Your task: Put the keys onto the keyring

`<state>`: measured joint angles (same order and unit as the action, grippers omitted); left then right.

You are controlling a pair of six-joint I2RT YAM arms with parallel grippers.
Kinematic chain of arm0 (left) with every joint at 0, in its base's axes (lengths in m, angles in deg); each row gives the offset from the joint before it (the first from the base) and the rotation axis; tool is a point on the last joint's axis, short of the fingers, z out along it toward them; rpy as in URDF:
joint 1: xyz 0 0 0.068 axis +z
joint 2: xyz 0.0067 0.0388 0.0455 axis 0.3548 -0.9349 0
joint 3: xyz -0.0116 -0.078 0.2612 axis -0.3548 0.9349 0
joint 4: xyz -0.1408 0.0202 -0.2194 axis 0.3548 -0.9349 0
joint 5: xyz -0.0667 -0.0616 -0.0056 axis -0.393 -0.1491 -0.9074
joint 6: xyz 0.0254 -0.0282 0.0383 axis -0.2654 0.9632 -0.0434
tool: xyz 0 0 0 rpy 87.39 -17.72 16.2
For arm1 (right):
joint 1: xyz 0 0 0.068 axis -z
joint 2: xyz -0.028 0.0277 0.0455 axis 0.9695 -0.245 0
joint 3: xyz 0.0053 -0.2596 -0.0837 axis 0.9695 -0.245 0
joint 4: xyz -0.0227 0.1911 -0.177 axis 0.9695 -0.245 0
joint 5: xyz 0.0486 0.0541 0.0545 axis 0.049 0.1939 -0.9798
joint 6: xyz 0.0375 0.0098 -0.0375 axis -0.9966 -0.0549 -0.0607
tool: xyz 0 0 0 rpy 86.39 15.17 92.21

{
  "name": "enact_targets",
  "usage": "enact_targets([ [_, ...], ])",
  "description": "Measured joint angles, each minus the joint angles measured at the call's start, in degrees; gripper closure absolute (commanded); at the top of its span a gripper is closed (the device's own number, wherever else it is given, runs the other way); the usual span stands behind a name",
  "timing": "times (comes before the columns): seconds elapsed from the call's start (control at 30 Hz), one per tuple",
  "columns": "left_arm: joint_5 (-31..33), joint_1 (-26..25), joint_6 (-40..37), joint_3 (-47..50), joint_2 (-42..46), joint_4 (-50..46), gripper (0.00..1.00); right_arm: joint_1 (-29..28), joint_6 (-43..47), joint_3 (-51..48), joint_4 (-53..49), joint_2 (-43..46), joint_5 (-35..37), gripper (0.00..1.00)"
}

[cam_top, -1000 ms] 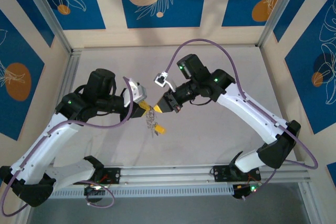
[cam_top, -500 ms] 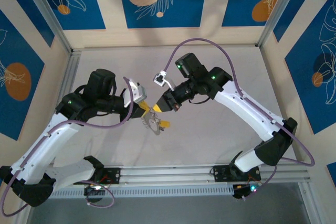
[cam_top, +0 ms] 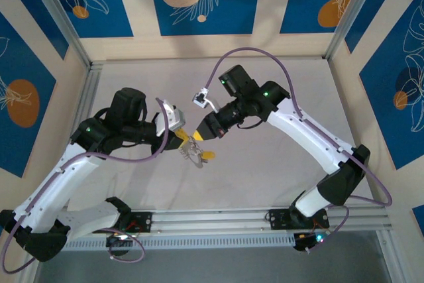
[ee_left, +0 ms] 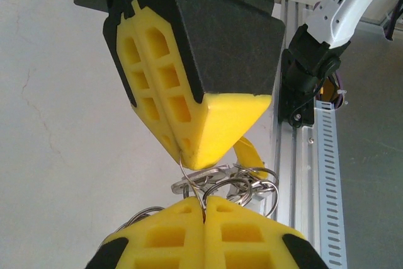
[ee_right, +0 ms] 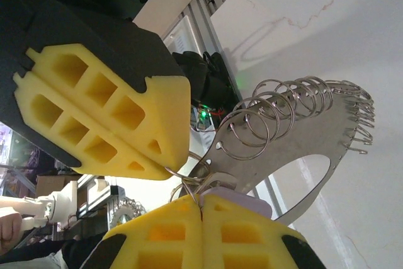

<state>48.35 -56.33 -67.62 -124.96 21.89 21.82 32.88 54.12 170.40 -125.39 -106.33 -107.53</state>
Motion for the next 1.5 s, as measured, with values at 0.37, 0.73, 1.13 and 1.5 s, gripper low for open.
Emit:
enact_targets([
  [0.37,0.0,0.0,0.1,1.2,0.0,0.9,1.0,0.0,-1.6,1.3,-2.4,-1.6,1.1,1.0],
  [0.73,0.9,0.0,3.7,4.6,1.0,5.7,1.0,-1.5,-6.4,1.9,-2.4,-1.6,9.2,1.0],
  [1.13,2.3,0.0,9.4,6.9,1.1,12.8,1.0,-2.4,-13.2,-1.4,4.8,1.8,17.4,1.0],
  [1.5,3.0,0.0,12.6,8.4,1.2,16.1,1.0,-3.9,-14.4,-1.5,5.3,2.3,23.2,1.0],
])
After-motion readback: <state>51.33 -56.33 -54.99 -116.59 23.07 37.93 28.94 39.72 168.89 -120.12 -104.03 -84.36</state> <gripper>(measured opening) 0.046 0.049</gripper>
